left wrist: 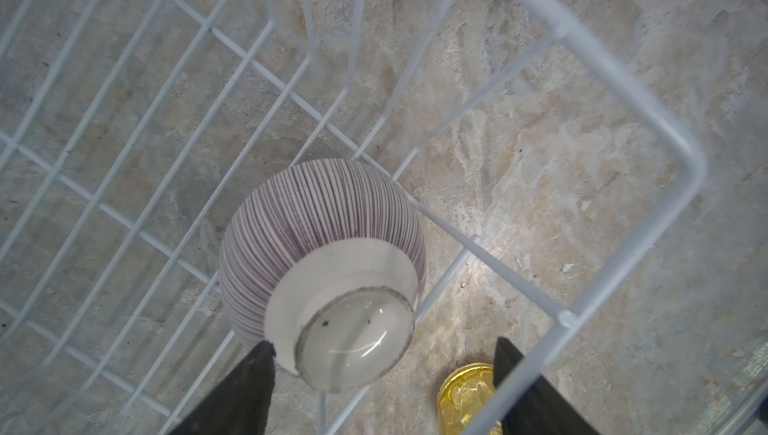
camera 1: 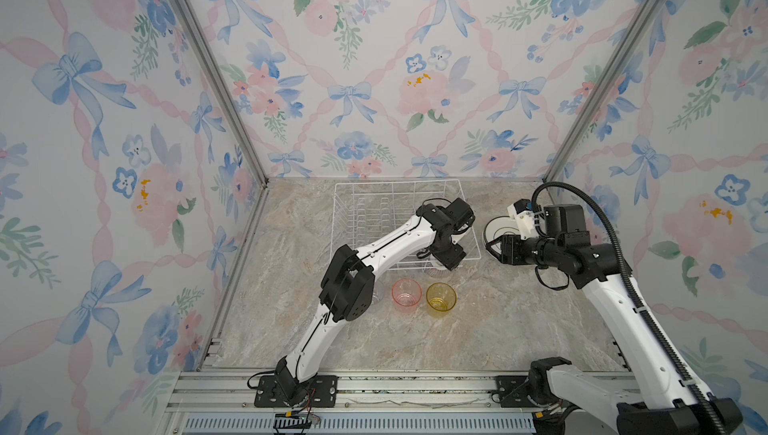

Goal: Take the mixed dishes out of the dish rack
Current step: 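Open and raise the right gripper while the left gripper reaches over the striped bowl, then lower the left gripper onto the purple-striped bowl in the rack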

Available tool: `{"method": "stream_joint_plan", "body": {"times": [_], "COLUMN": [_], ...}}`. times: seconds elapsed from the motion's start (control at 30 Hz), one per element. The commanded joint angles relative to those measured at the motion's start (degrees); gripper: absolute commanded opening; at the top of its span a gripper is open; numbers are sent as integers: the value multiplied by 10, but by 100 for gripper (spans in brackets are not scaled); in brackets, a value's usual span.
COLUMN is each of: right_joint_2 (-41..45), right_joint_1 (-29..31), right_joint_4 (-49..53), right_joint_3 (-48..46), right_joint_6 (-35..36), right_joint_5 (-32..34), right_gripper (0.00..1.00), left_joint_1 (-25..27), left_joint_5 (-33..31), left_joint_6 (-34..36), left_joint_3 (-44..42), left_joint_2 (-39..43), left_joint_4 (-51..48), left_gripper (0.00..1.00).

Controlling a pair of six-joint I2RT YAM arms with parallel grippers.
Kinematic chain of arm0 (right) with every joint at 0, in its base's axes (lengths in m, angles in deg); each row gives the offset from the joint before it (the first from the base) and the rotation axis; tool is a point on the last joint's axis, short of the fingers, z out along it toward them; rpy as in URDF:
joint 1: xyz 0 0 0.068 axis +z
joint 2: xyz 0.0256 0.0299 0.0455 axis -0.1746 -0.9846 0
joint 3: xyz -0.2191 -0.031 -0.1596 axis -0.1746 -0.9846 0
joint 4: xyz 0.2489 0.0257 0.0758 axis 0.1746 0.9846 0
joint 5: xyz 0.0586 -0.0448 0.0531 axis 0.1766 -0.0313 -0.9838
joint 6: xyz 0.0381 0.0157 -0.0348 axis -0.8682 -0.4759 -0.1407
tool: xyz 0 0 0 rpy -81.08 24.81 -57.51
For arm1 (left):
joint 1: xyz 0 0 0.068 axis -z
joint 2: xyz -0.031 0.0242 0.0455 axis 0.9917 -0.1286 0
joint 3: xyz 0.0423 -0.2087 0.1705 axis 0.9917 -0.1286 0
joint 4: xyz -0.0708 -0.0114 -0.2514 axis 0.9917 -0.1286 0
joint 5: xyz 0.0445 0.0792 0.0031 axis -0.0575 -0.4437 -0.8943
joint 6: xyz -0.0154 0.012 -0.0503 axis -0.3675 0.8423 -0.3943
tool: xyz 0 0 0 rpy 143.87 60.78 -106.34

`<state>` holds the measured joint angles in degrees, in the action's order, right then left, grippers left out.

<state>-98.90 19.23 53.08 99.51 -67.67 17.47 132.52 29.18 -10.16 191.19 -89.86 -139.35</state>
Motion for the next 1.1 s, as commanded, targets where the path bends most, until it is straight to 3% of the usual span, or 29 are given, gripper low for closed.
{"method": "stream_joint_plan", "body": {"times": [0.0, 0.13, 0.27, 0.47, 0.77, 1.07], "right_joint_2": [10, 7, 5, 3, 5, 8], "right_joint_1": [-7, -9, -10, -10, -20, -26], "right_joint_4": [-4, -7, -17, -22, -18, -38], "right_joint_3": [-11, -15, -20, -22, -34, -48], "right_joint_6": [1, 2, -3, -2, 14, 10], "right_joint_5": [-10, -12, -16, -20, -16, -26], "right_gripper": [54, 54, 54, 55, 55, 56], "left_joint_1": [-12, -26, -42, -52, -40, -21], "left_joint_5": [22, 59, 30, 11, 33, 6], "left_joint_6": [-12, -17, -17, -35, -53, -64], "left_joint_3": [21, 32, 29, 30, 86, 39], "left_joint_2": [2, 40, 59, 26, -25, -16], "left_joint_4": [2, 3, 2, 2, 2, 1], "left_gripper": [76, 76, 77, 76, 74, 74]}}
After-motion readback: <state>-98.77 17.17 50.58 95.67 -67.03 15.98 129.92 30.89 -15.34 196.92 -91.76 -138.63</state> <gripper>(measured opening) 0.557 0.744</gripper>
